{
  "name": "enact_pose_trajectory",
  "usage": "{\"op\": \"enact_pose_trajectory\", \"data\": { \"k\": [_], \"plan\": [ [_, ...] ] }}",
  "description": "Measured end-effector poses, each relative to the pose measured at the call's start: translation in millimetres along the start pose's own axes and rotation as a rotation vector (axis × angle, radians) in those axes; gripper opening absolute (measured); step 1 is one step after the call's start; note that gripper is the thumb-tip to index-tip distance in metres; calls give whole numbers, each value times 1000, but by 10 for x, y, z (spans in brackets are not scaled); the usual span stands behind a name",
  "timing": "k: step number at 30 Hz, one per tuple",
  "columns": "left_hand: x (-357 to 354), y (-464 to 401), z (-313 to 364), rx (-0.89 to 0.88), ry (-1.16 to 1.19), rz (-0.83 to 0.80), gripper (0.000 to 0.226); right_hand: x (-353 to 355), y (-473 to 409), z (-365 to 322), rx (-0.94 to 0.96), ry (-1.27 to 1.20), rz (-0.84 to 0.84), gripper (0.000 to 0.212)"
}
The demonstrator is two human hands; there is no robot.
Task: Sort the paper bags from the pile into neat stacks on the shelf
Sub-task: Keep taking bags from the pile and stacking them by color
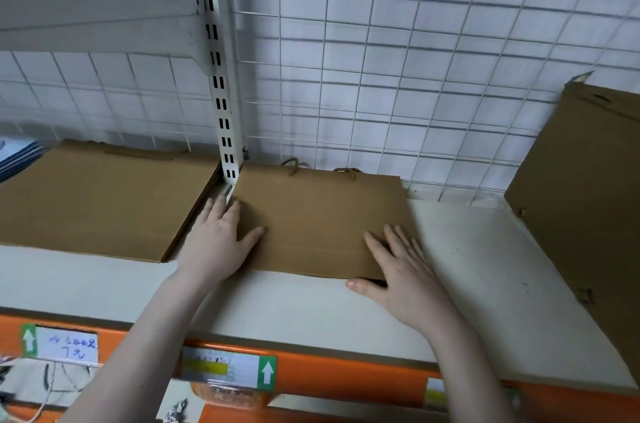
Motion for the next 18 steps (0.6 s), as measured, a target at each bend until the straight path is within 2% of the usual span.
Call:
{"op": "enact_pose_trajectory", "data": {
  "k": [2, 5, 6, 12, 18],
  "plan": [
    [-18, 45, 45, -60, -14, -53, 79, 3, -32, -6, 8, 23, 7, 82],
    [-61, 131, 136, -170, -34, -180, 128, -23, -92, -17, 16, 65, -25, 80],
    [-85, 155, 148, -197, -55, -219, 137, -35, -109, -18, 22, 74, -36, 79],
    [-132, 232, 203, -288, -132, -318, 139, -58, -102, -2, 52, 65, -23, 77],
    [-130, 242, 226, -287, -152, -277, 135, -56, -86, -6, 57, 44, 25, 76]
  ]
}}
Point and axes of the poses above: each hand's wrist, its own y-axis away from the middle knuckle, its own x-axis out of the back of the hand, z = x × y, the point moved 7 cm from there along -y, towards the middle knuckle, and after that the axes turned 15 degrees about -x, right-handed, at the moved point
